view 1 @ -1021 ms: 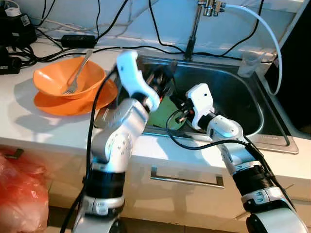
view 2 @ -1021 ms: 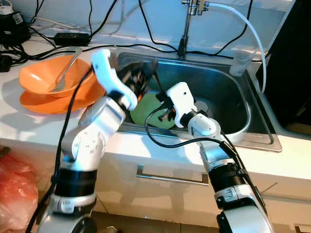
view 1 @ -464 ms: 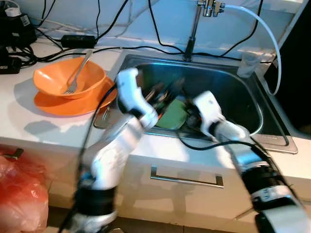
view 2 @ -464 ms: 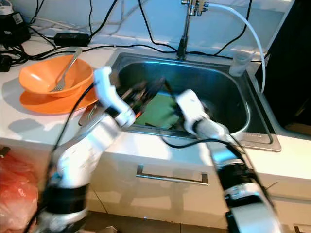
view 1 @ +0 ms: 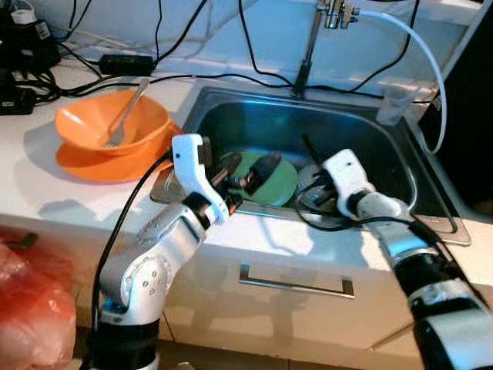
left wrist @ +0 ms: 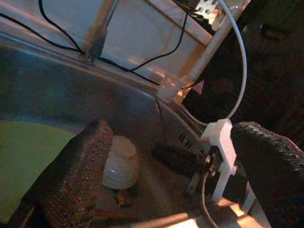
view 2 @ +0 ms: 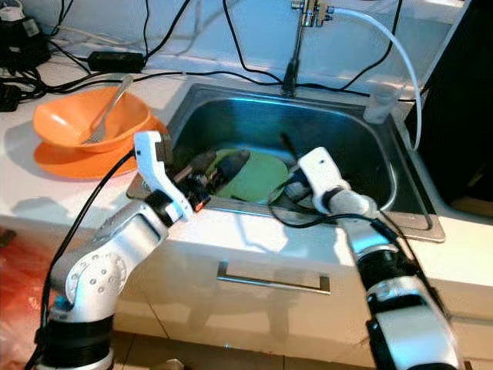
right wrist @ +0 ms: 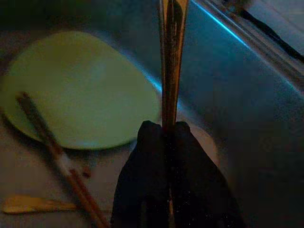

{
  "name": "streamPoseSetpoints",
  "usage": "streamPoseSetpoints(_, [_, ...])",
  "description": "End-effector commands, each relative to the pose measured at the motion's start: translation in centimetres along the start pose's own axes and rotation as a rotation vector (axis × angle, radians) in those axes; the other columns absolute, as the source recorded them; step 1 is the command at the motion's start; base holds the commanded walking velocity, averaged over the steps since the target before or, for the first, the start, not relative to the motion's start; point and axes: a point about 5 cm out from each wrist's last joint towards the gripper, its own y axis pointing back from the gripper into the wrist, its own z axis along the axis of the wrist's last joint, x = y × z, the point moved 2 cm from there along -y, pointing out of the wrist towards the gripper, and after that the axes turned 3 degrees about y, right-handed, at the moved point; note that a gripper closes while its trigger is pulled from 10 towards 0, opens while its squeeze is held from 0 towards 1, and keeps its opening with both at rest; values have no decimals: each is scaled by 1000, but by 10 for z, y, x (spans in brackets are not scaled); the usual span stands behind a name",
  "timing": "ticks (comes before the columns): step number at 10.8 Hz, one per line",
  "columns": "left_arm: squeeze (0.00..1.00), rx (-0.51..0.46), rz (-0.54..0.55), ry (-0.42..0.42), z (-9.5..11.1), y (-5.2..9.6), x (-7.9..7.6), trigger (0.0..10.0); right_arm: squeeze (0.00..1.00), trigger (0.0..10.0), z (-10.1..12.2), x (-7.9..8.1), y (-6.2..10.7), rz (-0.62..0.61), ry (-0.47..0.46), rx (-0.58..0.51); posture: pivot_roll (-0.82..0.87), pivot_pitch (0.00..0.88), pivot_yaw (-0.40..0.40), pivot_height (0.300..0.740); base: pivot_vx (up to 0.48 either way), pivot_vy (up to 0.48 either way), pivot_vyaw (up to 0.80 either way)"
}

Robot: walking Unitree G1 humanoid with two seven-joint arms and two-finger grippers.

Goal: Kitchen organization

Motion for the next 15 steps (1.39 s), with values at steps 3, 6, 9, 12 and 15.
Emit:
streamPoseSetpoints(3, [1000, 11, -44, -17, 0, 2, -10, 10000, 0, 10000, 4, -37, 3, -119, 25, 16, 27, 0, -56, 740, 0, 0, 0])
streamPoseSetpoints(6, [1000, 38, -66, -22, -7, 3, -16, 10000, 200, 10000, 22, -44, -3, -130, 23, -16, 27, 0, -56, 740, 0, 0, 0])
streamPoseSetpoints(9, [1000, 37, -66, -27, -7, 2, -17, 10000, 1000, 10000, 22, -34, -8, -86, 15, -23, 31, 0, -53, 740, 0, 0, 0])
streamPoseSetpoints(12, [1000, 36, -64, -28, -7, 2, -17, 10000, 1000, 10000, 21, -31, -8, -70, 11, -21, 30, 0, -56, 740, 0, 0, 0])
streamPoseSetpoints(15, [1000, 34, -60, -36, -6, 0, -15, 10000, 1000, 10000, 21, -29, -9, -63, 4, -29, 27, 0, -54, 740, 0, 0, 0])
